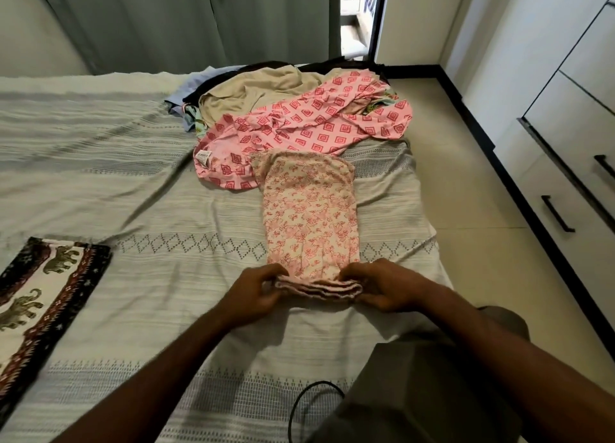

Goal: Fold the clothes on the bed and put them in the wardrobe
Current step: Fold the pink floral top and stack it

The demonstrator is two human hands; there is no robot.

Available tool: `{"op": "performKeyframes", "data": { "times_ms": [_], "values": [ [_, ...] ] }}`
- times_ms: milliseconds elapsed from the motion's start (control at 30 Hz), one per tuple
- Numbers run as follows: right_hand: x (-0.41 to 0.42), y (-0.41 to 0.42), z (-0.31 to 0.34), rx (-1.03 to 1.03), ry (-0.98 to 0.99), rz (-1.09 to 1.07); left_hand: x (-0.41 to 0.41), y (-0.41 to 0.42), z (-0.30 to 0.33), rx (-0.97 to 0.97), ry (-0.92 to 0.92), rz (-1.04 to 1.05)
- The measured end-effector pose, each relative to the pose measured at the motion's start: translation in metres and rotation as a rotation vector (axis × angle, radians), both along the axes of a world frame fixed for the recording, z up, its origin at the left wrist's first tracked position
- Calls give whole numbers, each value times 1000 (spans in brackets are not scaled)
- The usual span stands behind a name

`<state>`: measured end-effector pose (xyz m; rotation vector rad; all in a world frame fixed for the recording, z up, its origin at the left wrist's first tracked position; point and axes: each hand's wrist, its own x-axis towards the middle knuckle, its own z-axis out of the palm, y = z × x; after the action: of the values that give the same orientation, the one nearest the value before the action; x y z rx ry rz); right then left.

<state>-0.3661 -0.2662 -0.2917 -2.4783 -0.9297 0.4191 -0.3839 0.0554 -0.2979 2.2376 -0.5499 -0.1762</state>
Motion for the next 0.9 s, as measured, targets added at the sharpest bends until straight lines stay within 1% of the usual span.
{"op": "performKeyframes", "data": {
  "times_ms": [33,67,100,200,267,367,400,467,600,667,767,833,867,900],
  "values": [
    [2,2,-1,-5,-12,-1,9,4,3,-112,142,34],
    [2,4,-4,5,-19,-16,16,7,3,-184,241,72],
    [2,5,-7,49,-10,-58,21,9,3,-232,305,105],
    [10,12,-11,308,131,-297,29,6,0,-378,436,228],
    [21,18,-10,415,184,-459,32,-2,0,-385,403,322],
    [38,32,-8,547,214,-650,43,-21,0,-312,256,473],
    [42,37,-8,562,203,-700,49,-26,0,-291,204,533],
    [50,47,-10,493,157,-769,61,-33,-3,-233,126,612],
    [55,56,-17,317,118,-879,72,-35,-17,8,65,665],
    [56,60,-20,253,83,-911,72,-34,-24,73,26,686],
    [55,64,-26,175,10,-912,71,-35,-31,54,20,734],
    [51,64,-30,156,-46,-888,69,-36,-33,1,25,764],
    [48,63,-30,170,-75,-870,69,-37,-33,-69,19,755],
    [46,61,-30,209,-99,-852,68,-38,-33,-179,7,722]
  ]
}}
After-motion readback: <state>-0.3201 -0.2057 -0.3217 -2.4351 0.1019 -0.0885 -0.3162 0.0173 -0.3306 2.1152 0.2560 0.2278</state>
